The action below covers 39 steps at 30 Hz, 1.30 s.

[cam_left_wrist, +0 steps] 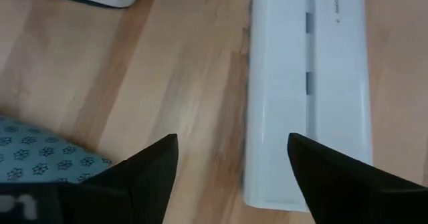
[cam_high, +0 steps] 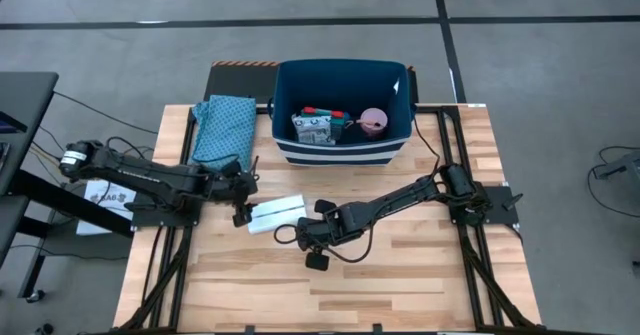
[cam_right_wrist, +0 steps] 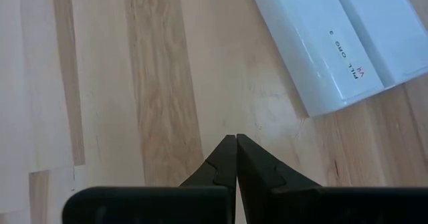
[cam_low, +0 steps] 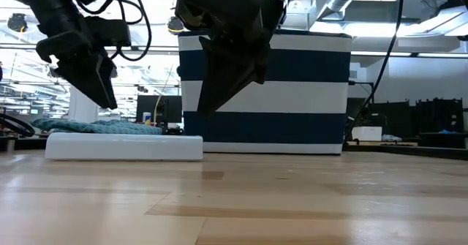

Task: Pick & place medical supplies in basket/bin
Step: Put the white pill organizer into the blue bin

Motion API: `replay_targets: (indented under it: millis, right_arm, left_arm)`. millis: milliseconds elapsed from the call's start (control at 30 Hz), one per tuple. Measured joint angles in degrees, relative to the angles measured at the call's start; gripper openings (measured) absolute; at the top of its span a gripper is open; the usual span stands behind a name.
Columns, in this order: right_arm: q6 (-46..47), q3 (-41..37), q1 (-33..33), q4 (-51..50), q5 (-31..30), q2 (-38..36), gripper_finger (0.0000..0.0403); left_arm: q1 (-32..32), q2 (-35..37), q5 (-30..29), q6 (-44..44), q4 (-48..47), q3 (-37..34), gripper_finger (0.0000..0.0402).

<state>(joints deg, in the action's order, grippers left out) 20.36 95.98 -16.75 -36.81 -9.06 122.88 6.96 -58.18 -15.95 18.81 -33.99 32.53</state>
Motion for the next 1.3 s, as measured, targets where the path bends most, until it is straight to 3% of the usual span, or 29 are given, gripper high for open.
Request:
replay_targets:
  millis: [200,433,1300]
  right_arm:
    - [0.0,0.0,0.0,0.0,0.0,0.0,0.0]
    - [0.1,0.0,0.0,0.0,0.0,0.0,0.0]
    - [-0.9,0.0,0.4,-0.5,0.1,0.0,0.0]
  left_arm:
    - [-1.0,-4.0,5.2,-1.3,0.6,0.0,0.0286]
    - [-0.9,-9.0,6.8,-2.2,1.6,0.0,0.0287]
    - [-0.9,-9.5,8.9,-5.0,4.4,0.0,0.0287]
